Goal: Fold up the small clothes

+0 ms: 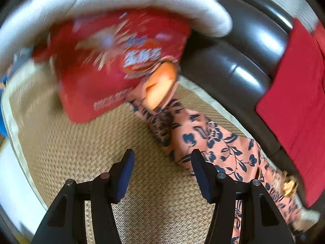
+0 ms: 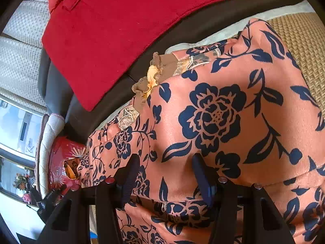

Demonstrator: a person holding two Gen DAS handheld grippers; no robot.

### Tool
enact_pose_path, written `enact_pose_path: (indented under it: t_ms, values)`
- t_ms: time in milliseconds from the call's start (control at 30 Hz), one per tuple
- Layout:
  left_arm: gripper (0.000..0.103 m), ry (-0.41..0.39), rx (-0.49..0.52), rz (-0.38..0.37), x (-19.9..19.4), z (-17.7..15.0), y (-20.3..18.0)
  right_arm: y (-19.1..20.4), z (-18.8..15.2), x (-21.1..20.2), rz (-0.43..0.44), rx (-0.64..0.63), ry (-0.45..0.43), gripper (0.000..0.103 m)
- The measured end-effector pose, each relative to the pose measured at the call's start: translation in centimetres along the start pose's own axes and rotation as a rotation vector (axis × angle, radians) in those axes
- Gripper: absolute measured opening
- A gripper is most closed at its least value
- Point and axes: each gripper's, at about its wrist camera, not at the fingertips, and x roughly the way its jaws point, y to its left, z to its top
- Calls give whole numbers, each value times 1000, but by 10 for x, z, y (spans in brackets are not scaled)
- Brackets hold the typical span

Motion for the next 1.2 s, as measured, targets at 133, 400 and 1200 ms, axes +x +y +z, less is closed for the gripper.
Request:
enact_pose_path:
  t_ms: [133, 400, 1200]
  values:
    - [57, -8, -78, -61, 5, 3, 20, 1, 0, -1, -3, 1, -1, 58]
    - [53, -75, -90, -50, 24, 22, 26, 9, -1, 1, -37, -40, 0, 58]
    - [0, -272, 212, -191, -17, 29, -60, 37, -10, -8, -79, -159, -67, 58]
